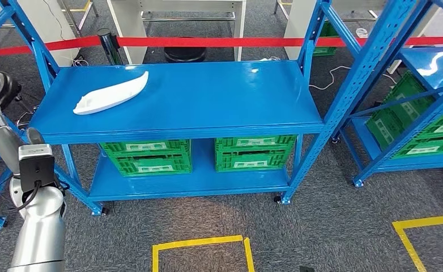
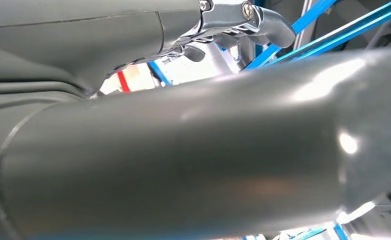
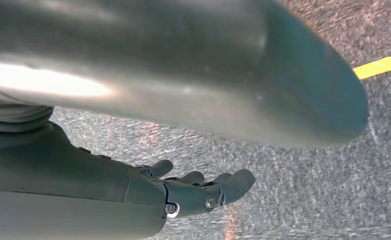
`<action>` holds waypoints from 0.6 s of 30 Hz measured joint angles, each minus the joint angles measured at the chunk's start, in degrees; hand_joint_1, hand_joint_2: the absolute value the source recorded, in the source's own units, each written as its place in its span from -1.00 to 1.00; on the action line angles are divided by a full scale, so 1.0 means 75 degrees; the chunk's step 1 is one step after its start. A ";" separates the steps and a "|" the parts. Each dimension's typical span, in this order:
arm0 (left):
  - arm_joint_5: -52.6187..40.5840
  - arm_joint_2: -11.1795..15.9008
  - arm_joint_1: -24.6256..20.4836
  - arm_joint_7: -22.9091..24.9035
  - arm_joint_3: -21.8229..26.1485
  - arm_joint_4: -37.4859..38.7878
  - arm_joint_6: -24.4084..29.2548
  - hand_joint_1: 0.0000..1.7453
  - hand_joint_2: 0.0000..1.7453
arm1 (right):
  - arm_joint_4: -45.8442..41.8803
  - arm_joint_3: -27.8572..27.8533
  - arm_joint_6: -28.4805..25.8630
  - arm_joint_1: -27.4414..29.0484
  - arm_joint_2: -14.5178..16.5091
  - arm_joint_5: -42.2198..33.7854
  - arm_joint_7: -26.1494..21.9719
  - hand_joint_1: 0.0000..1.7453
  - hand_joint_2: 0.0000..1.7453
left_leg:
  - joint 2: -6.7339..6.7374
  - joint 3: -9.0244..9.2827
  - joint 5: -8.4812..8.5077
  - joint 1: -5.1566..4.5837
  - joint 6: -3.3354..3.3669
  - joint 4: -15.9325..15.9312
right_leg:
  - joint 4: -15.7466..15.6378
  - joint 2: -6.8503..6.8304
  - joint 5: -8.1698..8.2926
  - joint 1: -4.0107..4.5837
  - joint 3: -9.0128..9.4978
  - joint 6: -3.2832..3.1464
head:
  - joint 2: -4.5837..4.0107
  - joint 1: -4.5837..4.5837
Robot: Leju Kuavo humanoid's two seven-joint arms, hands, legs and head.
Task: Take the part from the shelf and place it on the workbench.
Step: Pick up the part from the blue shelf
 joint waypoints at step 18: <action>-0.0074 -0.0016 -0.0266 -0.0027 -0.0145 0.0281 -0.0104 -1.00 -1.00 | 0.0006 -0.0184 0.0298 -0.0005 0.0024 -0.0130 -0.0386 -1.00 -1.00 | 0.0055 -0.0735 -0.0212 0.0000 -0.0440 0.1347 | -0.2230 0.0061 0.1048 0.0004 0.1135 -0.0436 | 0.0000 -0.0059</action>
